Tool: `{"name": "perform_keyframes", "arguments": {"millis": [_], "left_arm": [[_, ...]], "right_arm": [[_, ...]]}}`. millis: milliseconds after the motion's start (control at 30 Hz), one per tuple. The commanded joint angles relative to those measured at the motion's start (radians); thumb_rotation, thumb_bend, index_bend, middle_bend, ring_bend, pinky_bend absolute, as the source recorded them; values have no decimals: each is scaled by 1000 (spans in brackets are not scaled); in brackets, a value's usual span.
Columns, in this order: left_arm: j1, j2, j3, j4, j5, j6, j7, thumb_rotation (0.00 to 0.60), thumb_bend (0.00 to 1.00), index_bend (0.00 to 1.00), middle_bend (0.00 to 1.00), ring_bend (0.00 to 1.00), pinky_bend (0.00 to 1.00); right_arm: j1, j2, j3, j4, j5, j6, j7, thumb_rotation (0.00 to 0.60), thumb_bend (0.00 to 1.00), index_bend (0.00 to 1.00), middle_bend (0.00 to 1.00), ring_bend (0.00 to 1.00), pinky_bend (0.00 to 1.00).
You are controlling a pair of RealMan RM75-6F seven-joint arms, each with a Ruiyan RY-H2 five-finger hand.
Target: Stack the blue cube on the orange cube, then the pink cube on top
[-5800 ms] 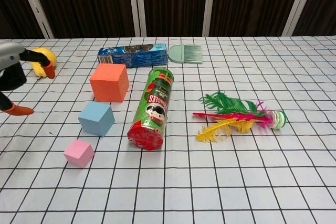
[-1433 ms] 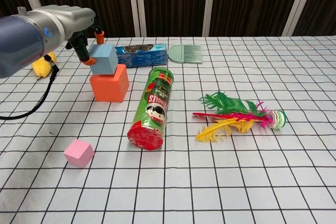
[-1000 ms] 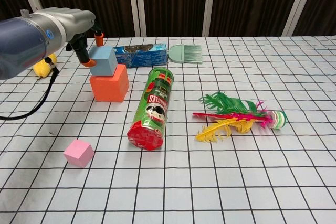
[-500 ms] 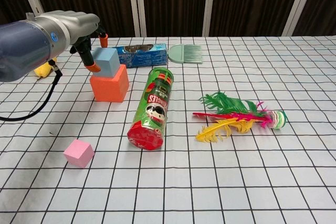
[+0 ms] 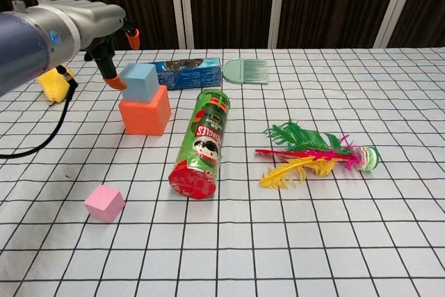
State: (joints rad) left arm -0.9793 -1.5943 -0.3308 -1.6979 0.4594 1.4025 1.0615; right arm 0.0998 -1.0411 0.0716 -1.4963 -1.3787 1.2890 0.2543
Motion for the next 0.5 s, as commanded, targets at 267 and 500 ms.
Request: {"name": "perform_keyframes", "arguments": {"millis": [267,500], "left_arm": [[167,219,101,-305,250,72,-197,600,225,278,893,755,885],[254,310,240,-341,364,-32,-312,600,226,302,893,755,885]], "right_arm": [[-5,7,1,-11,3,7,2,600,108,142,91,100,61],[2,10,-3,-24,6,-12,-16,600,107,143,91,100,61]]}}
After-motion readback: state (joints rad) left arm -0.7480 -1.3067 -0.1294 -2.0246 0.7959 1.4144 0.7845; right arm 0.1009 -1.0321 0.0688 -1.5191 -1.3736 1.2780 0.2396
